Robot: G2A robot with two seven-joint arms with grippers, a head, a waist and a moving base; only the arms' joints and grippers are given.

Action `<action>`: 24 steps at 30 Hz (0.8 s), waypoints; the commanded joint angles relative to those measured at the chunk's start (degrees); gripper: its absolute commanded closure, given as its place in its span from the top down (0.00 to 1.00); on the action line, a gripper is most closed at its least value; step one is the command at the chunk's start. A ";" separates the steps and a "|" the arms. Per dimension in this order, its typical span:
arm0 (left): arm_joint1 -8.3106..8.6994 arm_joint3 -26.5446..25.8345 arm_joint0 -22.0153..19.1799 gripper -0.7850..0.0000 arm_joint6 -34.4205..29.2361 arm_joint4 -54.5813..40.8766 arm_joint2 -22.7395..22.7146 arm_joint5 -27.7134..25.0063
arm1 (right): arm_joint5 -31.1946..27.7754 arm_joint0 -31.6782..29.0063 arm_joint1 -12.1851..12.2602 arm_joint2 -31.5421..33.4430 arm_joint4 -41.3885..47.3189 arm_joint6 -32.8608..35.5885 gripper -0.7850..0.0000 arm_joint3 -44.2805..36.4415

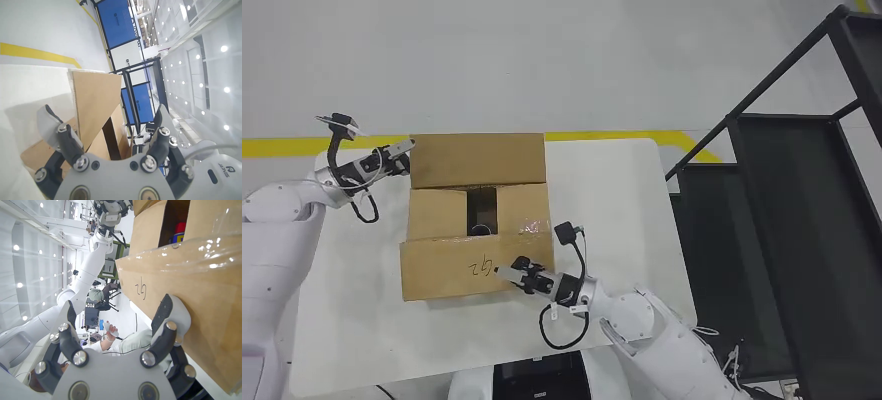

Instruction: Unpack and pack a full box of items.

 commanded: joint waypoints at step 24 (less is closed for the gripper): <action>8.10 -34.81 22.62 1.00 -14.73 -10.82 -15.01 8.30 | 1.17 1.62 0.14 -2.63 -0.50 0.86 1.00 0.95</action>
